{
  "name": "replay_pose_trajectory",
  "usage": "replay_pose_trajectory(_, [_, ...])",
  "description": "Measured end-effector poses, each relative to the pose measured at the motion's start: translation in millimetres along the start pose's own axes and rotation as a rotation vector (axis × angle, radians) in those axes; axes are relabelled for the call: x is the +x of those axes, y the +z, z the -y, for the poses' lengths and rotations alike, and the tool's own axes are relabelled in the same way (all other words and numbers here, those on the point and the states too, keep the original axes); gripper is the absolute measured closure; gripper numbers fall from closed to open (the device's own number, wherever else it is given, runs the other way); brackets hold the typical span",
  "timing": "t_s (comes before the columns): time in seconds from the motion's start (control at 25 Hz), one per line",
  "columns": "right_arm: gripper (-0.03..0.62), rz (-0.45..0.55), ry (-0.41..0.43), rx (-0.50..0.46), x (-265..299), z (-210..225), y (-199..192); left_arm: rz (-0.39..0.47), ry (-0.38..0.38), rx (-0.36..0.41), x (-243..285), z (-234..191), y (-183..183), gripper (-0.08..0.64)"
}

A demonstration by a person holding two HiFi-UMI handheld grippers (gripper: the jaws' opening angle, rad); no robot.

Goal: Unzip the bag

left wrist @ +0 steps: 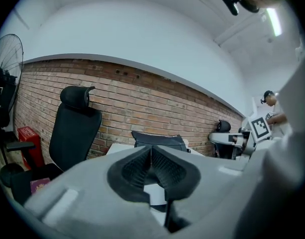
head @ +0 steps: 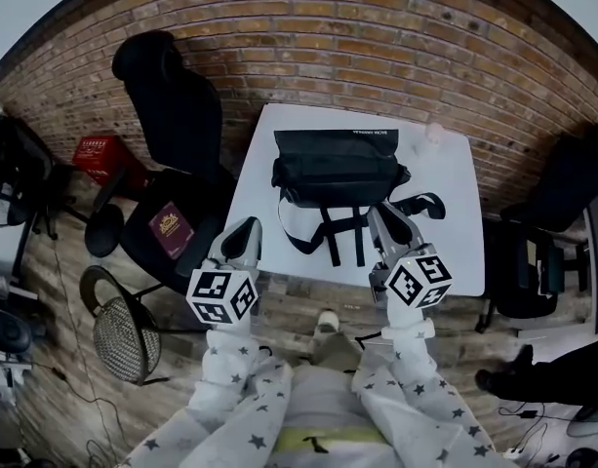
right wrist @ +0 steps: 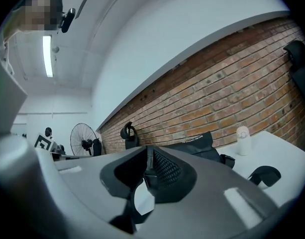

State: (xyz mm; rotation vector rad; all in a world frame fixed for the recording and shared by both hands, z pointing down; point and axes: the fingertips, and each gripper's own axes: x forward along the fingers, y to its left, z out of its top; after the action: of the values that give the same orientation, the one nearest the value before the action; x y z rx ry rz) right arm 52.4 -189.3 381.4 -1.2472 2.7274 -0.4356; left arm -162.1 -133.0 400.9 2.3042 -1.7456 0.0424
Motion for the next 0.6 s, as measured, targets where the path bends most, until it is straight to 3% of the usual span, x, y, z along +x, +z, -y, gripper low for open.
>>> replay_pose_trajectory(0.6, [0.497, -0.173, 0.181, 0.031, 96.8, 13.2, -45.4, -0.041, 0.052, -0.053, 79.6, -34.8, -6.3, 0.497])
